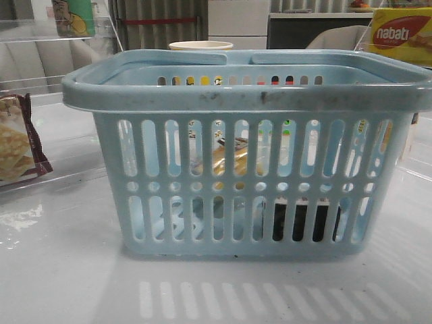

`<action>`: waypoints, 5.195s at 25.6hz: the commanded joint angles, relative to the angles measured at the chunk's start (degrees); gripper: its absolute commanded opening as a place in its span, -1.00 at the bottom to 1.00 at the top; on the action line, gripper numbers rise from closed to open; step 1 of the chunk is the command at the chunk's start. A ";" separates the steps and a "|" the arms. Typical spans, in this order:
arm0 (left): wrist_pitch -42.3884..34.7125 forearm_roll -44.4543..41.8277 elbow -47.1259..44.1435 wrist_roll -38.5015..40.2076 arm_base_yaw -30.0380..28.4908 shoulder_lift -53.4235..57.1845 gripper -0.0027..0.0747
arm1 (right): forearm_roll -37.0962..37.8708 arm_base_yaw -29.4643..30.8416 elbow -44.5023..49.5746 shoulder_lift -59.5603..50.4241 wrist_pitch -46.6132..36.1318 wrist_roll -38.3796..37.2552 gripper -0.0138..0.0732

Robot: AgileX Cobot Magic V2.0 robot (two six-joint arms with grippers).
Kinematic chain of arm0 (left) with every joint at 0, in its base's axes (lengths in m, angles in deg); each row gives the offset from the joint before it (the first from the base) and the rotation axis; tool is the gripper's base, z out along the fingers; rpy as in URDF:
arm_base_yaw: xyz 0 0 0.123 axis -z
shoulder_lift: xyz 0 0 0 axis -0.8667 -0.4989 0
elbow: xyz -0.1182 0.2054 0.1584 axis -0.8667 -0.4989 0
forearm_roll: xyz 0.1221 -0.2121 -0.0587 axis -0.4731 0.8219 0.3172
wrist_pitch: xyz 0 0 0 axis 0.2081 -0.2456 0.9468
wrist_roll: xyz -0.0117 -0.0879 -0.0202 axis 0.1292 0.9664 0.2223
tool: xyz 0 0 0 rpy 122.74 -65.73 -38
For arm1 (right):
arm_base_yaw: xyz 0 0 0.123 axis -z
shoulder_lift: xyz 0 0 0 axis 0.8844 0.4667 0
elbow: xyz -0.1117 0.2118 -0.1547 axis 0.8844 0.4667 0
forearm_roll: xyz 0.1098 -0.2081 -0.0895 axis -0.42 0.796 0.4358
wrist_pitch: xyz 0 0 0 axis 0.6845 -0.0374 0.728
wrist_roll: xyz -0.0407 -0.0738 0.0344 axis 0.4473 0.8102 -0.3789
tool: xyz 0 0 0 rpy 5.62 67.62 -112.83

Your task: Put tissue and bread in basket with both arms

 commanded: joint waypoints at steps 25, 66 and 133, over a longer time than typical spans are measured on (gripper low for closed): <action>1.62 -20.19 -39.07 20.29 4.85 47.86 0.44 | 0.59 0.06 -1.64 -0.39 -4.14 0.22 0.59; -17.44 -33.34 -70.40 20.11 -29.90 87.79 -0.36 | 0.59 0.06 -1.44 3.41 -0.92 0.22 -0.56; -38.62 -9.39 -89.61 8.99 -34.95 93.64 -0.68 | 0.59 0.06 -1.44 3.41 -0.80 0.22 -0.56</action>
